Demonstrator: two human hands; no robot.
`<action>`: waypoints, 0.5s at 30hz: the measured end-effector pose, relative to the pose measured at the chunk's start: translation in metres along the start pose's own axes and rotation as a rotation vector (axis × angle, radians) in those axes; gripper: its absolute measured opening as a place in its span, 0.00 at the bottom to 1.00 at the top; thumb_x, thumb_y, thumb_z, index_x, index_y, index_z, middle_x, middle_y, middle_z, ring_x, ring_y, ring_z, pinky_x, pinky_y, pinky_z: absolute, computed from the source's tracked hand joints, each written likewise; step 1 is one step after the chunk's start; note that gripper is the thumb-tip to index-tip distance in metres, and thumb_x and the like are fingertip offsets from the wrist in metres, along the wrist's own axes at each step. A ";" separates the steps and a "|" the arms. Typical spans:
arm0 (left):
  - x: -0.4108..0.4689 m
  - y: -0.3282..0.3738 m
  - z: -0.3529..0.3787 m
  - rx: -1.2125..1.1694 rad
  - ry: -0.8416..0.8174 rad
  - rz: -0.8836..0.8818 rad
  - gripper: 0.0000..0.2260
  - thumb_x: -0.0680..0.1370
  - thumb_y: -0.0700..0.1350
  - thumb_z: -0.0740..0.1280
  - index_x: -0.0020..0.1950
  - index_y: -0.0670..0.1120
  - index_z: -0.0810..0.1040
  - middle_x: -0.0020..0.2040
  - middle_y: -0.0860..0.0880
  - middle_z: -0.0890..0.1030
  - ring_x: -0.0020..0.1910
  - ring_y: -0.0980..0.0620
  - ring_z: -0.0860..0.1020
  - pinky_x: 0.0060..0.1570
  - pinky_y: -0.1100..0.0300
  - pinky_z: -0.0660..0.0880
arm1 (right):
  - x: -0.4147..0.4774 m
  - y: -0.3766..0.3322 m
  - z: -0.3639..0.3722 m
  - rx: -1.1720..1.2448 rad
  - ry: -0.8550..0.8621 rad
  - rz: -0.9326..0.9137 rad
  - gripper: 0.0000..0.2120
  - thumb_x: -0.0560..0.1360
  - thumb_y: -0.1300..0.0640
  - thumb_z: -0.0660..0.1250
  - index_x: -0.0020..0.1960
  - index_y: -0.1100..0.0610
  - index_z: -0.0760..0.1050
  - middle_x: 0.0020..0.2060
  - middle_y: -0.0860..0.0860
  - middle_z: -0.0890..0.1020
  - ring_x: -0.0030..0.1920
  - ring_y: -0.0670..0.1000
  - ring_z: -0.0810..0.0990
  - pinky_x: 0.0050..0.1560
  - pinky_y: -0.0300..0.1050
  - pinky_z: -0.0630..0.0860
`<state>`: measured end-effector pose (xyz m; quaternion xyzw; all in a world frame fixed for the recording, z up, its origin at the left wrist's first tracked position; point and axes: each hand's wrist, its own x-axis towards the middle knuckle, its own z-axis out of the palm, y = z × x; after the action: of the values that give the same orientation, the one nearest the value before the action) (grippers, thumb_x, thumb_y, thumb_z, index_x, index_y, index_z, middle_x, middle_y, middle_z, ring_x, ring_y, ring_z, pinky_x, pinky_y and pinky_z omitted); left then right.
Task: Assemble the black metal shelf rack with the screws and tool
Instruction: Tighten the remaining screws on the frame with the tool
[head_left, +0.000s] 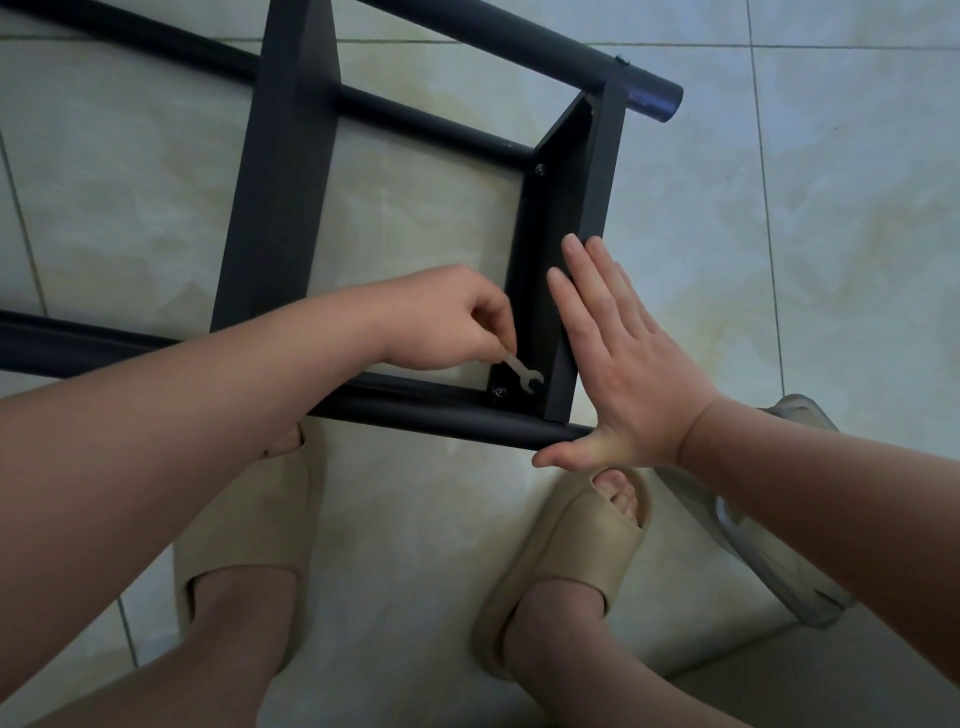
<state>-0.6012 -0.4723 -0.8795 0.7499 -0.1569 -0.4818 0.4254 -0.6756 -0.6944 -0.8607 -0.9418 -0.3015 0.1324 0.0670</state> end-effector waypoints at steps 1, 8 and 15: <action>0.000 0.001 0.003 -0.086 0.007 -0.009 0.09 0.76 0.41 0.72 0.40 0.55 0.81 0.32 0.64 0.80 0.35 0.66 0.76 0.35 0.75 0.68 | 0.000 0.000 0.000 0.000 0.003 -0.001 0.63 0.68 0.18 0.54 0.81 0.69 0.48 0.80 0.66 0.48 0.81 0.67 0.44 0.79 0.66 0.51; 0.000 0.008 0.024 -0.780 -0.073 -0.220 0.03 0.79 0.42 0.68 0.45 0.47 0.79 0.40 0.49 0.84 0.45 0.53 0.84 0.46 0.57 0.76 | 0.000 0.000 0.000 0.008 0.008 -0.005 0.63 0.69 0.18 0.54 0.80 0.69 0.49 0.80 0.67 0.48 0.81 0.67 0.45 0.79 0.67 0.52; 0.004 0.008 0.029 -0.708 0.032 -0.276 0.04 0.78 0.47 0.72 0.47 0.49 0.79 0.38 0.50 0.85 0.41 0.53 0.85 0.48 0.56 0.79 | 0.000 0.000 -0.001 0.009 0.000 0.003 0.63 0.68 0.18 0.55 0.80 0.69 0.49 0.80 0.66 0.48 0.81 0.66 0.44 0.79 0.66 0.51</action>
<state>-0.6227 -0.4943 -0.8805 0.5781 0.1282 -0.5471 0.5916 -0.6756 -0.6941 -0.8602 -0.9420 -0.2994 0.1340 0.0708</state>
